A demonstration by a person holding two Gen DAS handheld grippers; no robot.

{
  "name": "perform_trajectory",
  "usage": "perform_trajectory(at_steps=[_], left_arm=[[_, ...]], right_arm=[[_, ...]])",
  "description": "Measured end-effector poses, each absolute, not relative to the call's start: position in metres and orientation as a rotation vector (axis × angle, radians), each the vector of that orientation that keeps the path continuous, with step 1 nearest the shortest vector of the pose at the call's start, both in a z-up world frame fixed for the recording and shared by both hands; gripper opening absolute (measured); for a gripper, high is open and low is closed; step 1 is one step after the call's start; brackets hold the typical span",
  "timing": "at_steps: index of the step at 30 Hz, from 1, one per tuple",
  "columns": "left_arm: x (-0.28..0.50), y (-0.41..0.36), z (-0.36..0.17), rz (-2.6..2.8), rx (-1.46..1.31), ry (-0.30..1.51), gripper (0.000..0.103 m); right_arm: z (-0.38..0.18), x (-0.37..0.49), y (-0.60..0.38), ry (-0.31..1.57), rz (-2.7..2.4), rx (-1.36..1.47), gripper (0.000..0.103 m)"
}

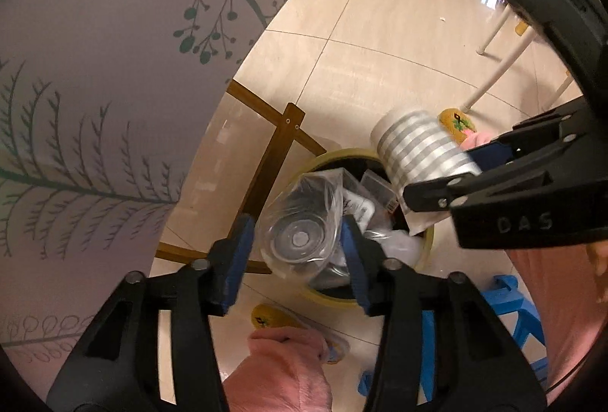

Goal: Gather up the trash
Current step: 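Carry paper cup and plastic cup over the bin and open both tools, then raise both open tools from the bin back toward the table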

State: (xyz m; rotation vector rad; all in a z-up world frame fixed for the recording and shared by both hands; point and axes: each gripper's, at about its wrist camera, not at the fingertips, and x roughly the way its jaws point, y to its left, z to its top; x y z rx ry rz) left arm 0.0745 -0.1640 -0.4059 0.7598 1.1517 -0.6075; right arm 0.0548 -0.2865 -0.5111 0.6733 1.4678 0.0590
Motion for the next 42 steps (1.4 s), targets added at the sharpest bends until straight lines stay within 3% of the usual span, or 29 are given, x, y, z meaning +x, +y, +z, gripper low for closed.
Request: perform_trajectory(at_steps=[3,8,28,42], left_arm=[[0.075,-0.164,-0.408,-0.612,0.765,1.15,0.066],[0.076,-0.16,-0.405,-0.611,0.767,1.153,0.076],[0.066,-0.159,-0.346,-0.63,0.683,1.12,0.077],[0.06,-0.128,-0.229,-0.589,0.513,1.045,0.077]], right_arm=[[-0.519,0.057,-0.284,1.471,0.065,0.667,0.059],[-0.521,0.056,-0.28,1.463,0.071,0.657,0.061],[-0.468,0.027,-0.29,1.363,0.037,0.611,0.065],[-0.351,0.003,-0.304,1.211,0.03,0.542,0.065]])
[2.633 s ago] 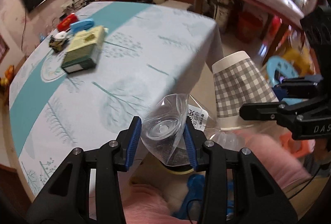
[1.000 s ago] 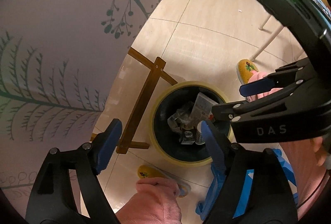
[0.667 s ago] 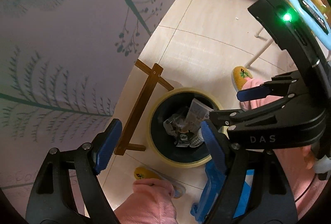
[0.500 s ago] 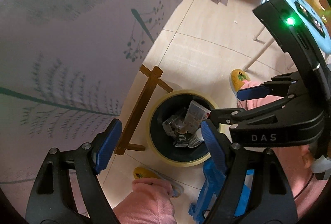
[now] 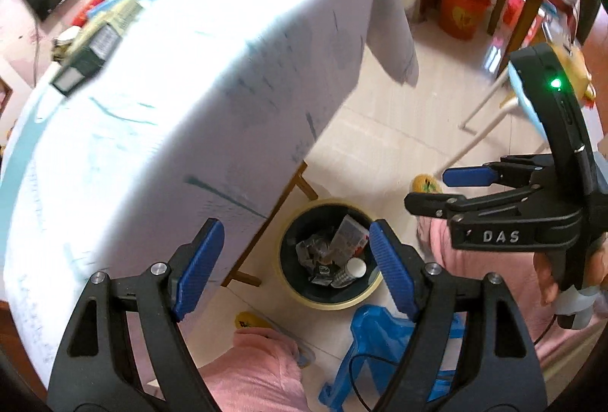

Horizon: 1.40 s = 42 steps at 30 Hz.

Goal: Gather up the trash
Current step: 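Raise both open tools from the bin back toward the table, then grasp the blue face mask with the right tool while the left tool grasps the crumpled dark wrapper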

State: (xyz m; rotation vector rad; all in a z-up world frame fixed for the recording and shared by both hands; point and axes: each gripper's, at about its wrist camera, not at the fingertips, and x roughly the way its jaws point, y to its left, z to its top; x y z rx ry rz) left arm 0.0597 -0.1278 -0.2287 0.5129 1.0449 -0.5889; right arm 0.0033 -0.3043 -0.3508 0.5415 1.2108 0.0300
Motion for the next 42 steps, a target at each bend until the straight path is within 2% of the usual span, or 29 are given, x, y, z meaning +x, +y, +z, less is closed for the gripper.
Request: perform_trajectory(at_steps=[9,15,26,34,42], left_arm=[[0.068,-0.096,-0.141,-0.545,0.391,0.99,0.077],[0.094,-0.064,-0.092,-0.501,0.332,0.96,0.077],[0.215,0.008,-0.015,-0.377,0.282,0.91,0.077],[0.333,0.038,-0.02,-0.328,0.216,0.994,0.077],[0.45,0.051,-0.064,-0.301,0.066,1.105,0.077]], right_arm=[[-0.239,0.015,-0.297,1.068,0.108,0.415,0.065],[-0.176,0.054,-0.275,1.023,0.201,0.307,0.065],[-0.073,0.193,-0.23,0.954,0.301,0.144,0.065],[-0.038,0.326,-0.198,0.931,0.293,0.034,0.064],[-0.059,0.45,-0.171,0.959,0.306,-0.067,0.064]])
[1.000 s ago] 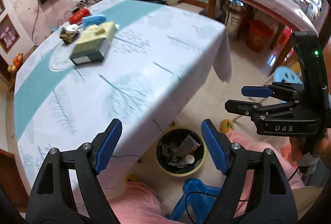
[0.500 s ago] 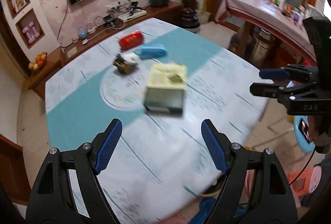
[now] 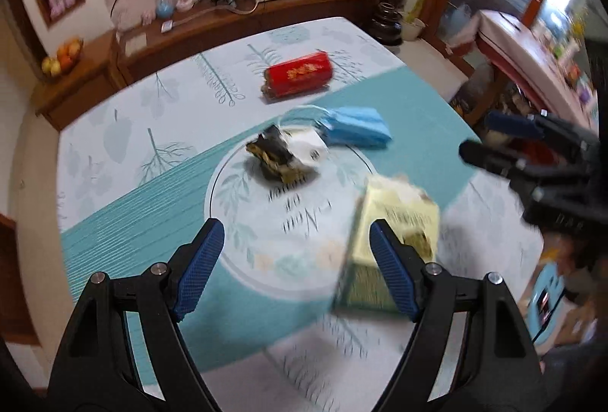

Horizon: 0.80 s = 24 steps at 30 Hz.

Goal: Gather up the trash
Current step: 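Grasp the blue face mask with the right tool while the left tool grasps the crumpled dark wrapper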

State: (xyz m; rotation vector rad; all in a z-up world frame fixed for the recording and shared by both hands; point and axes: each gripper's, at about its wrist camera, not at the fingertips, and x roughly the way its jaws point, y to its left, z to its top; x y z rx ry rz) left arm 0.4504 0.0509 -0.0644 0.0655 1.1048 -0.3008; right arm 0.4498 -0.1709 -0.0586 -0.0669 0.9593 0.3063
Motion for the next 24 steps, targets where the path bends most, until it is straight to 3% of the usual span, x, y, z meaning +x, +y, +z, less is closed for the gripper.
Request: perform_trajectory(at_steps=[17,22,24], left_arm=[[0.581,0.035,-0.173,-0.227,-0.048,1.226,0.077],[0.587,0.027,-0.194,-0.238,-0.051,1.252,0.076],[0.586,0.026,-0.197,-0.234,-0.044,1.228,0.06]], right_arm=[[-0.193,0.574,-0.129,1.06,0.378,-0.226,0.064],[-0.22,0.585,-0.13,1.087,0.384,-0.229,0.046],[-0.222,0.586,-0.133,1.082,0.406,-0.206,0.03]])
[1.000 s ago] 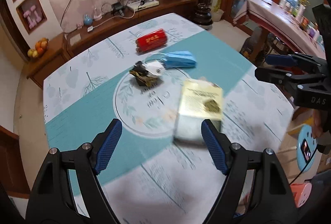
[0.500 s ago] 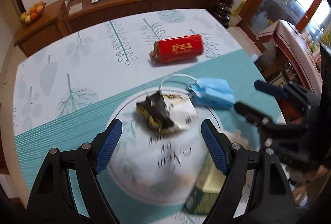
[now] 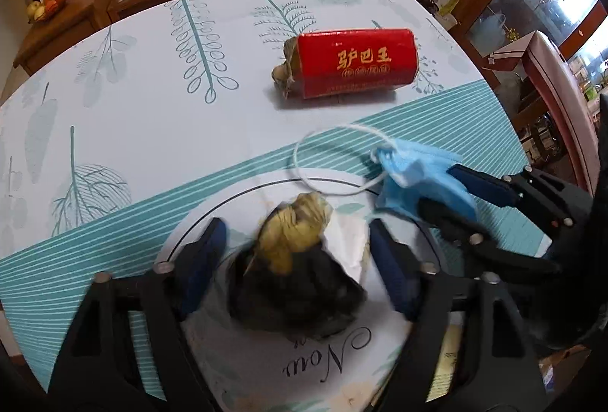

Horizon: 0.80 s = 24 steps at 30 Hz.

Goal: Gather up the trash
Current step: 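Grasp the blue face mask with the right tool while the left tool grasps the crumpled dark wrapper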

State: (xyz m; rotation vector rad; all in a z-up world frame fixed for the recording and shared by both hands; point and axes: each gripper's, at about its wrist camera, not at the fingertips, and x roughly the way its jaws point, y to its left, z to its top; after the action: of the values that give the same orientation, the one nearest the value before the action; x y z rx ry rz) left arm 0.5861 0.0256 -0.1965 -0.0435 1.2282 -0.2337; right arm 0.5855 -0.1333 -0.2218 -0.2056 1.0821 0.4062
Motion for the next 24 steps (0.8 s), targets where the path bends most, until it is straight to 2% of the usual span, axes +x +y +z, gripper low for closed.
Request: perform_trajectory(at_steps=[2,6,15,24], left_arm=[[0.584,0.028,-0.195,-0.243,-0.051,1.213,0.049],[0.575,0.032,-0.192,-0.224,-0.058,1.207,0.046],[0.521,0.048,-0.145,-0.231,-0.07,1.171,0.046],[0.41,0.042,-0.069,-0.337,-0.044,1.118,0.046]], right_arm=[[-0.223,0.586,-0.138,1.088,0.431,-0.164,0.021],[-0.223,0.58,-0.144,1.107,0.451,-0.117,0.008],[-0.192,0.527,-0.163,1.086,0.397,-0.049,0.004],[-0.107,0.43,-0.196,0.978,0.347,0.05,0.004]])
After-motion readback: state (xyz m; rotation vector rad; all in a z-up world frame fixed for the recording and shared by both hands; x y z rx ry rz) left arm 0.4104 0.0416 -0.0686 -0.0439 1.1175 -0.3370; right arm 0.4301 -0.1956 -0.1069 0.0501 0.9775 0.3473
